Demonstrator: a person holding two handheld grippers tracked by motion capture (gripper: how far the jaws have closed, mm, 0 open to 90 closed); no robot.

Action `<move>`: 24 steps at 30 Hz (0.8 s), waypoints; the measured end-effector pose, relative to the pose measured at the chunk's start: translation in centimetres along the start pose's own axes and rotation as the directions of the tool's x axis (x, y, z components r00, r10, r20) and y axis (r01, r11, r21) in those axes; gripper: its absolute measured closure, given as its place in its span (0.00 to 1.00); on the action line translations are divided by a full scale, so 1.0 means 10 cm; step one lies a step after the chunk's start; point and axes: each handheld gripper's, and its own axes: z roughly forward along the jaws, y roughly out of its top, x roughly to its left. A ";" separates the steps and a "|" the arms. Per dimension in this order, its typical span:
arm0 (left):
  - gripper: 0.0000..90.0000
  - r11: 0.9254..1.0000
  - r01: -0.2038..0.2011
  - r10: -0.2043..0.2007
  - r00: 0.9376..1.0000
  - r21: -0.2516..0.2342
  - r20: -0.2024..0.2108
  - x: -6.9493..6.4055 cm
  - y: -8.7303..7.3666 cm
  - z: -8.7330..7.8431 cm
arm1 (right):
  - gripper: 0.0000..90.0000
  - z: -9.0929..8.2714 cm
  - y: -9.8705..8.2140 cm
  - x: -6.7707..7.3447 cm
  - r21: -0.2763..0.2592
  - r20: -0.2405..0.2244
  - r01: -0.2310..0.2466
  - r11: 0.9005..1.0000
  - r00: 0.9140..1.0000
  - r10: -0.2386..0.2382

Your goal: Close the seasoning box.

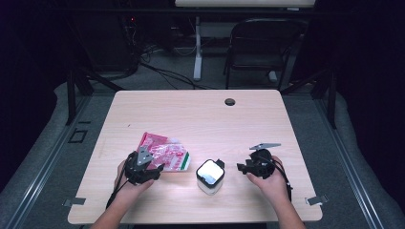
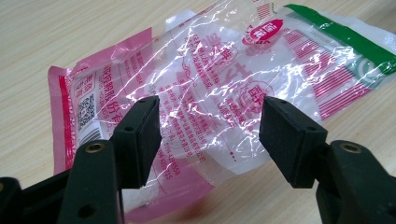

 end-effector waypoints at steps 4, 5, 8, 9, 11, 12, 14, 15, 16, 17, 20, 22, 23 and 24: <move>0.43 1.000 0.003 -0.003 1.000 0.004 0.003 0.00 0.00 0.01 | 0.60 0.01 0.00 0.00 0.003 0.000 0.001 1.000 1.000 -0.001; 0.43 1.000 0.006 -0.006 1.000 0.002 0.002 0.00 0.00 0.02 | 0.60 0.01 0.00 0.00 0.002 0.001 0.002 1.000 1.000 -0.002; 0.43 1.000 0.009 -0.009 1.000 0.006 0.006 0.02 -0.01 0.02 | 0.60 0.01 -0.01 -0.01 -0.007 0.004 -0.002 1.000 1.000 0.002; 0.43 1.000 0.012 -0.012 1.000 0.006 0.007 0.02 -0.01 0.03 | 0.60 0.01 -0.01 -0.01 -0.009 0.004 -0.005 1.000 1.000 0.005; 0.43 1.000 0.012 -0.012 1.000 0.008 0.007 0.03 -0.01 0.03 | 0.60 0.02 -0.01 -0.01 -0.004 0.008 -0.001 1.000 1.000 0.001; 0.43 1.000 0.017 -0.017 1.000 0.006 0.008 0.03 -0.01 0.03 | 0.60 0.02 -0.02 -0.01 -0.003 0.008 -0.005 1.000 1.000 0.005; 0.43 1.000 0.020 -0.020 1.000 0.004 0.009 0.04 -0.01 0.03 | 0.60 0.03 -0.02 -0.01 -0.002 -0.001 -0.011 1.000 1.000 0.011; 0.43 1.000 0.018 -0.018 1.000 0.006 0.007 0.04 -0.01 0.03 | 0.60 0.03 -0.02 -0.01 0.001 -0.007 -0.009 1.000 1.000 0.009; 0.43 1.000 0.018 -0.018 1.000 0.006 0.009 0.04 -0.01 0.03 | 0.60 0.04 -0.02 0.00 0.002 -0.002 -0.005 1.000 1.000 0.005; 0.43 1.000 0.018 -0.018 1.000 0.007 0.009 0.04 -0.01 0.03 | 0.60 0.04 -0.02 0.00 0.002 0.001 -0.005 1.000 1.000 0.005; 0.43 1.000 0.018 -0.019 1.000 0.010 0.010 0.05 -0.01 0.03 | 0.59 0.04 -0.02 -0.01 -0.001 -0.002 -0.009 1.000 1.000 0.009; 0.43 1.000 0.021 -0.021 1.000 0.010 0.010 0.05 -0.02 0.03 | 0.59 0.03 -0.02 -0.01 -0.004 -0.003 -0.013 1.000 1.000 0.013; 0.43 1.000 0.023 -0.023 1.000 0.010 0.010 0.05 -0.02 0.04 | 0.59 0.03 -0.02 -0.01 -0.004 -0.003 -0.013 1.000 1.000 0.013; 0.43 1.000 0.024 -0.025 1.000 0.009 0.010 0.05 -0.02 0.04 | 0.59 0.04 -0.02 -0.01 -0.006 -0.001 -0.014 1.000 1.000 0.014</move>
